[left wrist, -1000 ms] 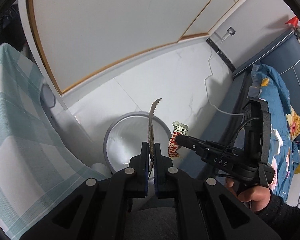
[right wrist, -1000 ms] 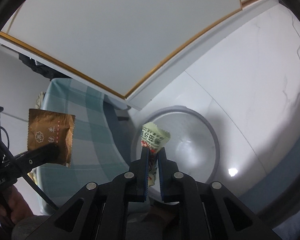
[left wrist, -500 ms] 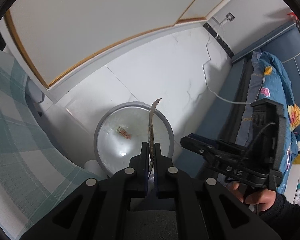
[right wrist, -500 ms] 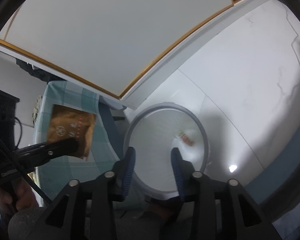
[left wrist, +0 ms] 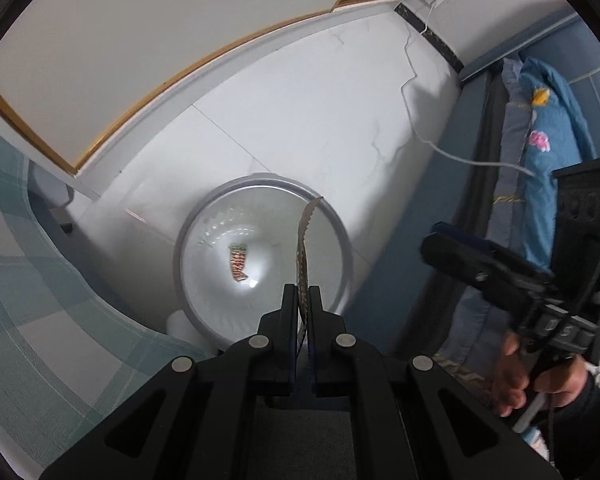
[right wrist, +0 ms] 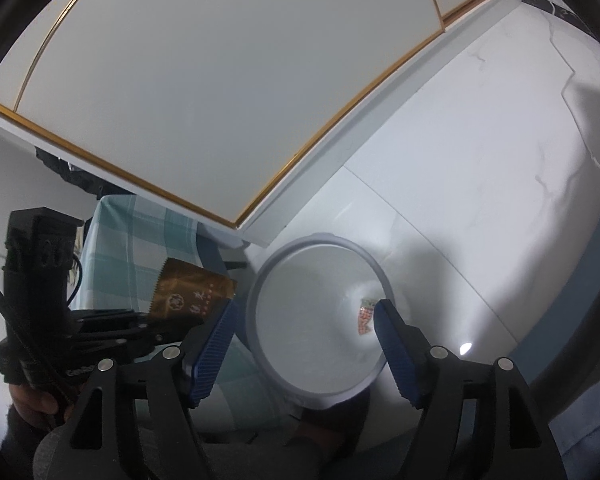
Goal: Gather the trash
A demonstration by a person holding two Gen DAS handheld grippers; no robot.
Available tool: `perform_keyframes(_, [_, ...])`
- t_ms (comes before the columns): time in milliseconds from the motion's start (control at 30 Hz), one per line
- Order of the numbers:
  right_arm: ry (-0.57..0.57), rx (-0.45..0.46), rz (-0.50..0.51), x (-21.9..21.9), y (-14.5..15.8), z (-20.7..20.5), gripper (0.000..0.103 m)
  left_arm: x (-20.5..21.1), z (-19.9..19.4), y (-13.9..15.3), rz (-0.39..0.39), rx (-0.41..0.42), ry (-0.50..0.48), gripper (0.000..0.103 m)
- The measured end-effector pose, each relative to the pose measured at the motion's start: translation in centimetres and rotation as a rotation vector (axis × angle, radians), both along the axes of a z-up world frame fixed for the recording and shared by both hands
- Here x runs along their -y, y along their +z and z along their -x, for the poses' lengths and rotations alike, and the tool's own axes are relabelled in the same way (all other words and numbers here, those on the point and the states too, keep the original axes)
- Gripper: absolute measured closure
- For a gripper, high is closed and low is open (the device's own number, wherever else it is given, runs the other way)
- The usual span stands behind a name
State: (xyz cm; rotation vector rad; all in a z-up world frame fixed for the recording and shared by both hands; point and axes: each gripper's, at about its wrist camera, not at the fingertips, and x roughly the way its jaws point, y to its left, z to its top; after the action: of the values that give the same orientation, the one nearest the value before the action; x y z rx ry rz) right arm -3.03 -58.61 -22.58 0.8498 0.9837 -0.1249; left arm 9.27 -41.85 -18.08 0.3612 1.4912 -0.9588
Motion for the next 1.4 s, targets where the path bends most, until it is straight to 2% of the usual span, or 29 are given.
perform_keyframes(100, [-0.007,-0.006,-0.004,0.0,-0.3,0.1,0.031,0.0,-0.3,-0.7,-0.019,-0.028,-0.012,0.103])
perform_keyframes(267, [0.009,-0.015,0.000,-0.1,-0.3,0.2,0.029,-0.3,-1.3,-1.8,-0.080,-0.049,0.044,0.102])
perform_keyframes(400, [0.008,-0.022,-0.009,-0.1,-0.4,0.2,0.025,-0.5,-1.4,-1.8,-0.080,-0.064,0.051,0.100])
perform_keyframes(467, [0.001,-0.022,-0.012,-0.1,-0.3,0.4,0.023,-0.6,-1.4,-1.7,-0.085,-0.059,0.058,0.083])
perform_keyframes(533, [-0.003,-0.022,-0.013,-0.1,-0.1,0.5,0.022,-0.9,-1.6,-1.4,-0.075,-0.058,0.085,0.055])
perform_keyframes(600, [-0.004,-0.019,-0.008,-0.2,0.1,0.6,0.020,-1.3,-1.7,-0.9,-0.044,-0.064,0.112,0.051])
perform_keyframes(700, [-0.004,-0.015,0.004,-0.4,0.6,0.7,0.017,-1.7,-1.6,-0.2,-0.028,-0.045,0.131,0.050])
perform_keyframes(833, [-0.008,-0.014,0.017,-0.6,1.3,1.0,0.014,-2.6,-1.3,1.3,0.005,0.023,0.161,0.050])
perform_keyframes(933, [-0.007,-0.008,0.023,-0.9,2.0,1.0,0.014,-3.6,-1.0,2.9,0.036,0.114,0.183,0.050])
perform_keyframes(1133, [0.005,0.036,0.069,-2.1,4.7,1.0,0.013,-5.8,-0.5,6.0,0.044,0.288,0.239,0.050])
perform_keyframes(1400, [0.021,0.114,0.139,-4.3,9.4,1.0,0.012,-9.3,-0.2,9.5,0.070,0.405,0.344,0.050])
